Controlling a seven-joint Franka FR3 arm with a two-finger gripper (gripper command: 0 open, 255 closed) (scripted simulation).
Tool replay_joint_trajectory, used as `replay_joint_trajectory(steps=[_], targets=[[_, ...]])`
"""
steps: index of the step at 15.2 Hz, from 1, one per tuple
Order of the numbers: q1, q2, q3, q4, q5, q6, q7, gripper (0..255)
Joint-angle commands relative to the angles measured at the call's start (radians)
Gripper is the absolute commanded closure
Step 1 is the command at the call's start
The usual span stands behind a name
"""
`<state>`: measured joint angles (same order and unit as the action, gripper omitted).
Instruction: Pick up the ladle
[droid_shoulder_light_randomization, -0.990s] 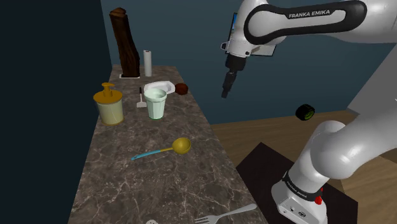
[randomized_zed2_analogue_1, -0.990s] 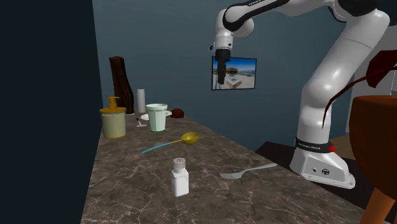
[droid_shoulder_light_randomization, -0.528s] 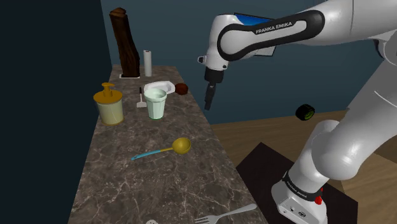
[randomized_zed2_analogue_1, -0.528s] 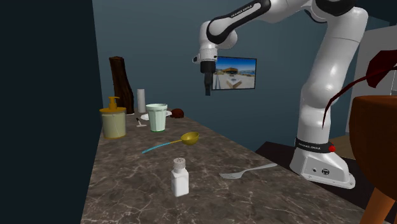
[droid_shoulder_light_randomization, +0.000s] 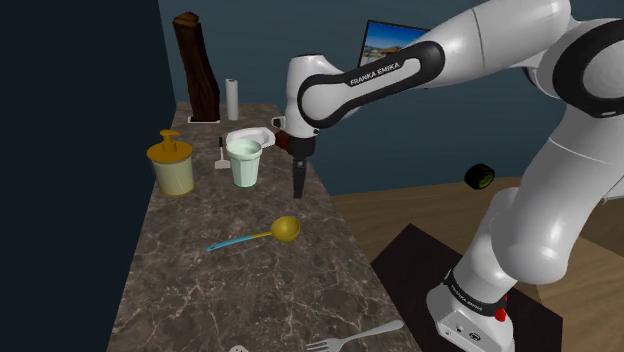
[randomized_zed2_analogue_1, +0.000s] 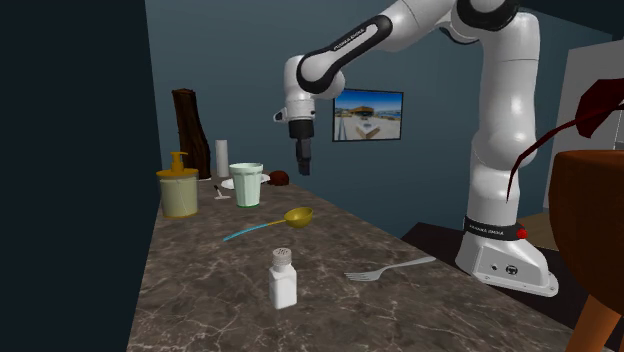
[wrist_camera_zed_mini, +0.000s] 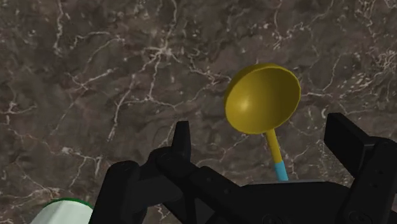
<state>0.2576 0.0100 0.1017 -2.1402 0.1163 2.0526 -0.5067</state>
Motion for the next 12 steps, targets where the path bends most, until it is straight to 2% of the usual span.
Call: replay_joint_trajectory(steps=[1, 9, 12], targets=[[0.017, 0.065, 0.016, 0.030, -0.007, 0.023, -0.020, 0], [0.090, 0.311, 0.077, 0.175, -0.060, 0.072, -0.076, 0], [0.099, 0.350, 0.081, 0.183, -0.069, 0.097, -0.081, 0]])
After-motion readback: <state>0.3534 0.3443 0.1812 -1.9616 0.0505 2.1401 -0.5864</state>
